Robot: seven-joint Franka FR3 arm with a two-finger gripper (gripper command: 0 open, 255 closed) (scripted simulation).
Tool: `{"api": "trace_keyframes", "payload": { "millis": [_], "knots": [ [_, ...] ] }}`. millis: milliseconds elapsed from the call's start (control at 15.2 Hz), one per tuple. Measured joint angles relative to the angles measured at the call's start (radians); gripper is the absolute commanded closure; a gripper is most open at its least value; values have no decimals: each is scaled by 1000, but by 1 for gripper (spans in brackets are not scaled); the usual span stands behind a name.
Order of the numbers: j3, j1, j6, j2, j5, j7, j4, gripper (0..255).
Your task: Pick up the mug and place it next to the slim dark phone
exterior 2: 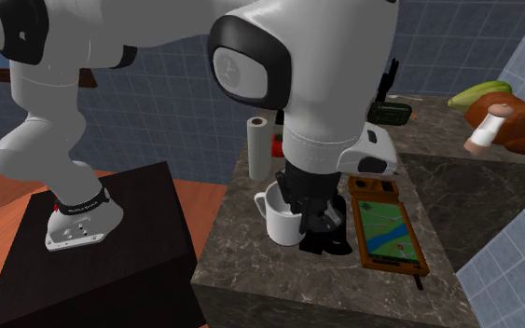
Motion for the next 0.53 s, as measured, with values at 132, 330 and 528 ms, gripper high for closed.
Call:
{"api": "trace_keyframes", "payload": {
  "millis": [132,330,528],
  "knots": [
    [0,-6,-26,2,0,5,29,255],
    [-1,-15,-68,1,-2,12,72,255],
    [-4,20,-68,-31,-18,39,48,255]
  ]
}}
